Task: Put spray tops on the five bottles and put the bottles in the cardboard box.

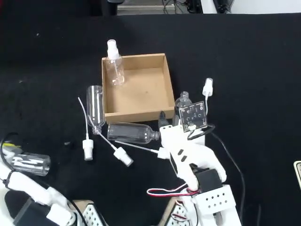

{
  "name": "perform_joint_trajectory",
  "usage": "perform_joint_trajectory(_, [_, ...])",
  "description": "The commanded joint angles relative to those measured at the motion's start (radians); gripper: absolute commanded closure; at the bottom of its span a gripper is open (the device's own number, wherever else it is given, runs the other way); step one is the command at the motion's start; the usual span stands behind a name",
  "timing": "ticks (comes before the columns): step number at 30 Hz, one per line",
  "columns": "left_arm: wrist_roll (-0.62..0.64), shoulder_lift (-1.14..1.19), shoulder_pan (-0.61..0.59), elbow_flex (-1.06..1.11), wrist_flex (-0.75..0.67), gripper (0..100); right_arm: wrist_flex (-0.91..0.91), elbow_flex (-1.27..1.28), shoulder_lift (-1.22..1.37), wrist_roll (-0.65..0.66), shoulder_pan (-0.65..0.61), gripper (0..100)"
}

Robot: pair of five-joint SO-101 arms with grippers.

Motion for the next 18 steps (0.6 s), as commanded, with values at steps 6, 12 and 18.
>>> perform_joint_trajectory(6, [0.071,-0.009,0.071,0.217,-0.296,70,0.006,-0.033,-0.030,0.008,0.009,86.5])
perform_joint_trajectory(12, [0.130,-0.009,0.113,0.282,-0.374,70,0.006,-0.033,-0.030,0.008,0.011,86.5])
perform_joint_trajectory(18, [0.057,-0.015,0.107,0.292,-0.353,76,0.006,-0.033,-0.030,0.008,0.012,86.5])
